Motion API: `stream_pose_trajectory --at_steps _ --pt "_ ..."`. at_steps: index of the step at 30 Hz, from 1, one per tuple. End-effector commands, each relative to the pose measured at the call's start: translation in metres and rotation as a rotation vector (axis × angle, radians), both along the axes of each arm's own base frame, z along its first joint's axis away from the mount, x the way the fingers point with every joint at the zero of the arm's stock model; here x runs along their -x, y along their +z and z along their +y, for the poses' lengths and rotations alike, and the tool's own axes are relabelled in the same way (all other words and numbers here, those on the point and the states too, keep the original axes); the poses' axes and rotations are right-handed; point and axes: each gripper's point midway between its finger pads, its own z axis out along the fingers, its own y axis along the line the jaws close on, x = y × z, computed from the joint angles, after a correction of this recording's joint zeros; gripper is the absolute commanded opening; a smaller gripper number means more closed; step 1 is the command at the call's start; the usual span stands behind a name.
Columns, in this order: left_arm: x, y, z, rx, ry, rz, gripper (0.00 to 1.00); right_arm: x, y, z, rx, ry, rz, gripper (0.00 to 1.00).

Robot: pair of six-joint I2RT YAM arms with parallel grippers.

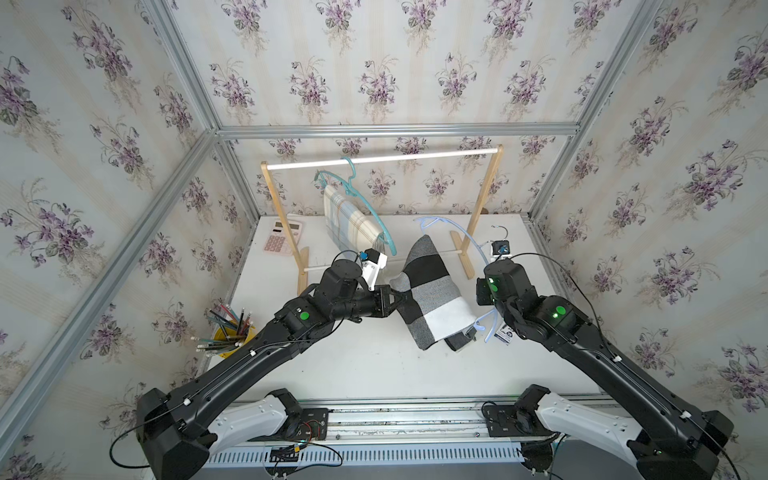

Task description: Hang the scarf on the hanger

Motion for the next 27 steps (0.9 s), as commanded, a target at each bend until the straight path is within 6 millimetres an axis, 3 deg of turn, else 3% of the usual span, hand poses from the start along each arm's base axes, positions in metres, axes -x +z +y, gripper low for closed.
stream_pose_trajectory --at_steps 1,8,11,18,27 --pt "0.004 -0.001 -0.004 0.025 -0.005 0.014 0.0 -0.02 0.033 -0.008 -0.033 -0.087 -0.144 0.0" --pt "-0.023 -0.052 0.035 -0.127 0.235 0.02 0.0 -0.009 0.071 -0.019 -0.031 -0.091 -0.164 0.0" --pt "-0.031 -0.071 0.042 -0.131 0.271 0.06 0.0 -0.001 0.084 -0.027 -0.001 -0.093 -0.163 0.0" --pt "-0.04 -0.086 0.027 -0.103 0.256 0.096 0.0 0.012 0.125 -0.037 -0.013 -0.085 -0.211 0.0" --pt "-0.046 -0.091 -0.009 -0.045 0.151 0.159 0.0 0.022 0.135 -0.023 -0.08 0.009 -0.163 0.0"
